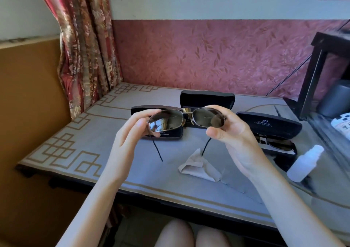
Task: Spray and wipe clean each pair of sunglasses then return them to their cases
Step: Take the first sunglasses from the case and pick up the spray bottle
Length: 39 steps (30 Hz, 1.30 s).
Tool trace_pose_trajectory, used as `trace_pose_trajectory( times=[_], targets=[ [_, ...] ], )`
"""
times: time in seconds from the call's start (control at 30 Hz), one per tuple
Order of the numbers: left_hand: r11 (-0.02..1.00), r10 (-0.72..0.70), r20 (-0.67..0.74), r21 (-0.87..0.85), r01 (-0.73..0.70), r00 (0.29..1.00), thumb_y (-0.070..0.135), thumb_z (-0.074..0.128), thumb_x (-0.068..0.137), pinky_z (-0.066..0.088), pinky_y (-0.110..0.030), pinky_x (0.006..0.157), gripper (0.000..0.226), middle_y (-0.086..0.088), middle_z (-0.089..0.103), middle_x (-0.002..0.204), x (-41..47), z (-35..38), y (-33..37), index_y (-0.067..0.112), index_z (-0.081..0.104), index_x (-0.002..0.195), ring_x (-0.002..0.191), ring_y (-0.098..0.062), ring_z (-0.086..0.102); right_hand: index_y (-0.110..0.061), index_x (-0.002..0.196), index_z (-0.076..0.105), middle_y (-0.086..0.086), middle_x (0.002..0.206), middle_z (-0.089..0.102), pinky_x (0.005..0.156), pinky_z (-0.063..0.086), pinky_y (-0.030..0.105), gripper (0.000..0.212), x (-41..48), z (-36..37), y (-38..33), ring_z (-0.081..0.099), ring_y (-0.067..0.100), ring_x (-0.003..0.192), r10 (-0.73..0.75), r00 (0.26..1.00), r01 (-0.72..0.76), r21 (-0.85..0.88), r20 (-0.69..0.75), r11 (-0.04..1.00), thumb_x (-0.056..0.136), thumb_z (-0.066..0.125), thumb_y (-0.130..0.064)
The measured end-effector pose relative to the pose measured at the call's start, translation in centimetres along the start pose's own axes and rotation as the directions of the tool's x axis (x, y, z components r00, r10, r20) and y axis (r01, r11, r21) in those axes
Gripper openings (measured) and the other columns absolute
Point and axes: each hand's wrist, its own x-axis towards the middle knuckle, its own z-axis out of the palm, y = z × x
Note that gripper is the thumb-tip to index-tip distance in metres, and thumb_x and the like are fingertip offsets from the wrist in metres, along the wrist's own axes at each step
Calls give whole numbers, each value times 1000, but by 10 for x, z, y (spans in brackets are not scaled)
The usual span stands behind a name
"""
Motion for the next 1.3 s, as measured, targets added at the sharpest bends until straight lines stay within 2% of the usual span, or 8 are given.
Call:
trace_pose_trajectory(
  times=[0.2, 0.37, 0.57, 0.67, 0.77, 0.97, 1.17, 1.3],
  targets=[
    [972, 70, 40, 223, -77, 997, 44, 74, 68, 48, -23, 90, 54, 9, 67, 108, -4, 15, 20, 46, 60, 119, 90, -12, 64, -34, 108, 70, 3, 108, 62, 94, 44, 26, 53, -3, -7, -7, 52, 17, 104, -17, 1000, 17, -57, 0, 998, 58, 87, -43],
    [929, 132, 10, 348, -127, 991, 48, 71, 68, 47, -12, 88, 40, 22, 69, 103, -4, 23, 23, 44, 64, 107, 99, -1, 64, -37, 114, 66, -9, 112, 70, 97, 45, 19, 49, -13, -12, -14, 62, 6, 109, -37, 999, 38, -164, 7, 986, 71, 78, -18],
    [866, 226, 22, 453, -211, 974, 49, 70, 68, 48, -7, 80, 36, 24, 66, 100, -8, 43, 23, 47, 63, 103, 89, 3, 62, -39, 122, 59, -19, 127, 58, 107, 39, 22, 50, -46, -40, -13, 52, -1, 122, -89, 982, 6, -440, -167, 898, 76, 78, -36],
    [868, 239, 36, 439, -230, 970, 49, 71, 69, 49, -10, 80, 40, 16, 67, 99, -7, 53, 23, 41, 62, 108, 89, -1, 63, -33, 117, 61, -18, 120, 58, 104, 36, 17, 36, -67, -60, -16, 51, 4, 119, -380, 834, 32, -654, -399, 756, 82, 71, -28],
    [860, 241, 50, 452, -237, 969, 50, 71, 70, 52, -18, 81, 44, 8, 66, 89, -9, 60, 20, 36, 65, 111, 87, -8, 63, -17, 127, 55, -19, 121, 47, 110, 33, 35, 45, -84, -83, -14, 42, 17, 124, -557, 649, -68, -769, -518, 635, 84, 72, -19],
    [862, 234, 57, 451, -234, 971, 50, 71, 69, 53, -22, 82, 45, 8, 66, 94, -11, 71, 20, 37, 64, 111, 88, -8, 62, -29, 126, 50, -10, 122, 53, 104, 40, 35, 42, -102, -96, 8, 50, 14, 120, -109, 703, -312, -444, -702, 840, 88, 69, -28],
    [854, 247, 72, 454, -252, 966, 49, 70, 70, 51, -16, 82, 46, 10, 66, 100, -11, 76, 26, 33, 64, 113, 90, -7, 63, -24, 113, 59, 0, 100, 69, 84, 51, 23, 18, -98, -92, 6, 66, 16, 93, -80, 771, -267, -435, -631, 860, 97, 56, -17],
    [836, 272, 77, 475, -275, 959, 48, 70, 71, 51, -13, 82, 48, 11, 66, 98, -12, 75, 28, 28, 65, 114, 89, -7, 63, -18, 120, 57, 3, 75, 63, 57, 58, 35, 30, -93, -73, -18, 57, 15, 56, 113, 858, -42, 150, -501, 988, 97, 42, -29]
  ],
)
